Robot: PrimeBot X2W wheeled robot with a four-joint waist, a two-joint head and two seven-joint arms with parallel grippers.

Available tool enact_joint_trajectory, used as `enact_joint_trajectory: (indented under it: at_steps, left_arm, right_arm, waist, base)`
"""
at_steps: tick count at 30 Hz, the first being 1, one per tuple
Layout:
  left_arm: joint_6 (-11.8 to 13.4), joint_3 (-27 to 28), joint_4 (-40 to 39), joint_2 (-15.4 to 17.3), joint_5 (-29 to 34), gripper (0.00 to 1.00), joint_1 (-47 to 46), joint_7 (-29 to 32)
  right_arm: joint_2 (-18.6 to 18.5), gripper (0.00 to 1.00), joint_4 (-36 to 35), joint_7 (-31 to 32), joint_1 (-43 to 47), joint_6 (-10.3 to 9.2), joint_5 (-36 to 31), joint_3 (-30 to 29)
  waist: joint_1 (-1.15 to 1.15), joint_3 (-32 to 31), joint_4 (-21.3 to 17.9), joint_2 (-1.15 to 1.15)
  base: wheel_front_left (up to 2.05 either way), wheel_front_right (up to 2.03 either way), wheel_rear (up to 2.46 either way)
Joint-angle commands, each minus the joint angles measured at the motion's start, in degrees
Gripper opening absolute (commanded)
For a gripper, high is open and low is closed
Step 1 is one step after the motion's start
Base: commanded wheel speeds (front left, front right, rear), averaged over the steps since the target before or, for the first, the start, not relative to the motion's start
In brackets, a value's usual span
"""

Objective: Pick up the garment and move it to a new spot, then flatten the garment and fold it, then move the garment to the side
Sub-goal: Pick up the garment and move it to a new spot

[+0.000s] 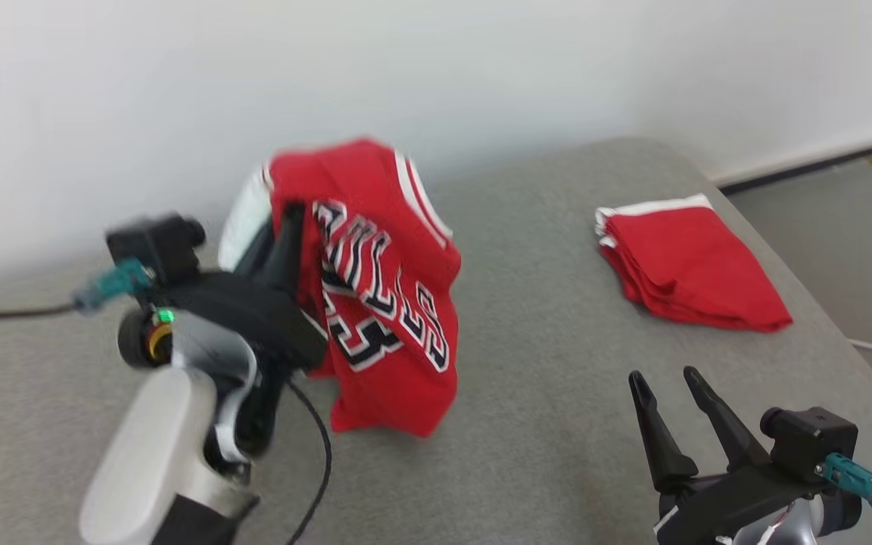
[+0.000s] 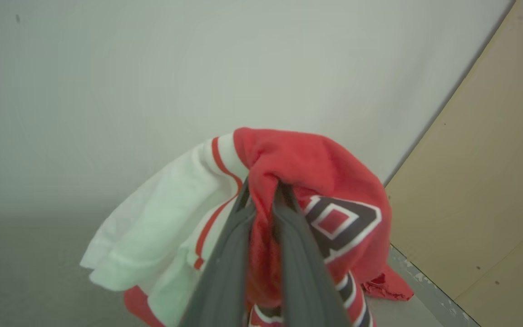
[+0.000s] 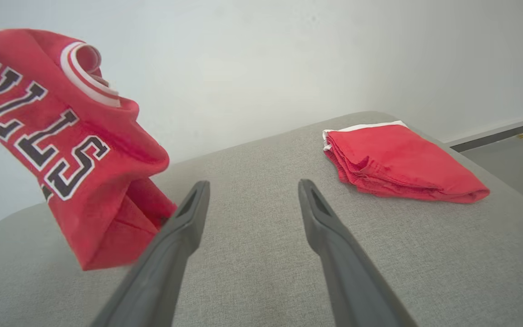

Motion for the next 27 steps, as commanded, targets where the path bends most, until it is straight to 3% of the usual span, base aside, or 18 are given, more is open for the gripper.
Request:
enact_joint_trajectory:
  at_steps: [1, 5, 6, 7, 8, 15, 22, 27]
  left_arm:
    - [0.5, -0.2, 2.8, -0.1, 1.3, 0.0, 1.5, -1.9]
    - [1.0, -1.0, 10.9, -1.0, 2.2, 0.0, 3.3, -4.7]
    - [0.9, -1.3, 12.8, -1.1, 2.6, 0.27, 3.5, -5.2]
    - [0.7, -1.7, 14.8, -1.2, 3.0, 0.71, 3.5, -5.5]
    - [0.7, -1.9, 16.7, -1.3, 3.0, 1.0, 3.5, -5.9]
    - [0.0, -1.0, 23.5, -3.4, -0.1, 1.0, 3.6, -5.9]
    - [-0.6, 5.0, 17.1, -4.4, -5.2, 1.0, 2.4, -12.8]
    - [-4.4, 8.0, 10.6, -3.4, -6.0, 1.0, 7.2, -19.5]
  right_arm:
    - [0.1, 1.0, -0.2, 0.0, -0.5, -0.1, -0.2, 0.4]
    - [0.1, 1.0, -0.1, 0.3, -1.1, -0.1, 0.0, 1.1]
    - [0.0, 1.0, 0.0, 0.3, -1.1, -0.1, -0.1, 1.1]
    - [0.0, 1.0, 0.2, 0.3, -1.0, -0.1, -0.2, 1.1]
    - [0.1, 1.0, 0.3, 0.3, -1.0, -0.1, -0.3, 1.2]
    - [-0.3, 1.0, 0.8, 0.6, -0.3, -0.1, -0.2, 1.1]
    - [-0.4, 1.0, 1.0, 0.5, 0.7, -0.1, 0.0, 0.9]
    - [-0.2, 1.0, 1.2, 0.2, 1.4, -0.1, 0.3, 0.7]
  waist:
    - [0.0, 3.9, -3.7, 0.0]
    - [0.0, 5.0, -4.2, 0.0]
    - [0.0, 5.0, -4.1, 0.0]
    - [0.0, 4.9, -3.9, 0.0]
    - [0.0, 4.7, -3.6, 0.0]
    - [0.0, 1.8, 0.1, 0.0]
    - [0.0, -1.1, 4.5, 0.0]
    - [0.0, -2.6, 7.8, 0.0]
  base:
    - [0.0, 0.0, 0.0]
    - [0.0, 0.0, 0.0]
    - [0.0, 0.0, 0.0]
    - [0.0, 0.0, 0.0]
    - [0.0, 0.0, 0.0]
    - [0.0, 0.0, 0.0]
    - [0.0, 0.0, 0.0]
    - [0.0, 0.0, 0.0]
